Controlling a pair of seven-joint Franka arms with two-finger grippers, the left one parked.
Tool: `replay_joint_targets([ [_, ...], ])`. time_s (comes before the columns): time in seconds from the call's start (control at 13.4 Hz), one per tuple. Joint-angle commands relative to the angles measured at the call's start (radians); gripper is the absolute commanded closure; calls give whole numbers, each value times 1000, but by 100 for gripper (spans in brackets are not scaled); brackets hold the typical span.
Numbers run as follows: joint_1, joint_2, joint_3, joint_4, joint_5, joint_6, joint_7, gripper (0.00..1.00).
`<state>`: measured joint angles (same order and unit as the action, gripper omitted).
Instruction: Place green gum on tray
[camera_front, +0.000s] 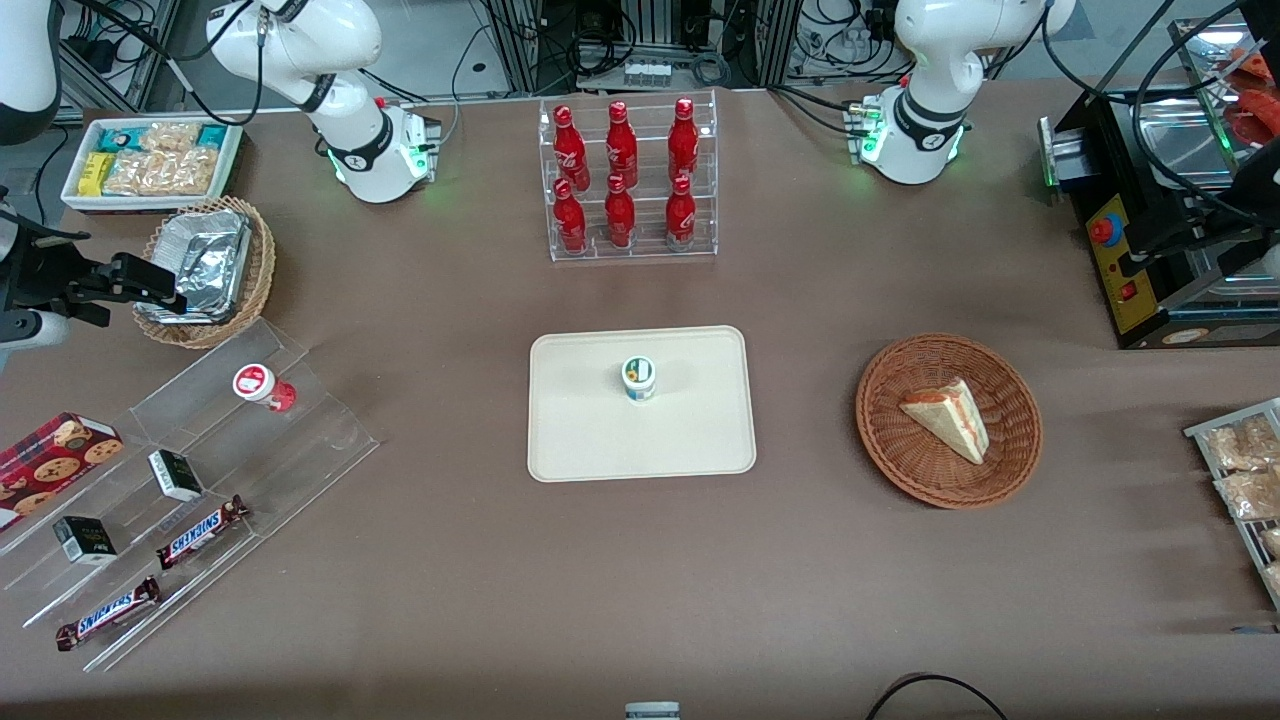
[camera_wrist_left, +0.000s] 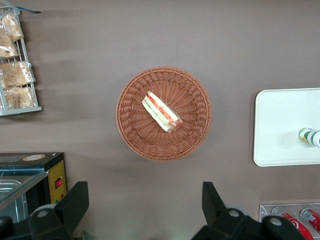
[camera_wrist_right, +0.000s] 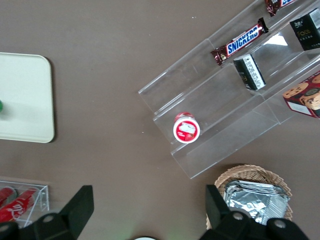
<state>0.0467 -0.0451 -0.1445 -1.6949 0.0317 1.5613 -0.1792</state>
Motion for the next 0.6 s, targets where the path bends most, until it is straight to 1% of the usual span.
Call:
replay_joint_targets([
  [0.0, 5, 30, 5, 29, -32, -20, 7, 1],
  [0.15, 1, 34, 8, 29, -29, -17, 15, 1],
  [0.37, -34, 37, 51, 29, -26, -23, 24, 1],
  [0.45, -62, 37, 75, 29, -26, -24, 29, 1],
  [0.52, -98, 39, 118, 29, -26, -24, 30, 1],
])
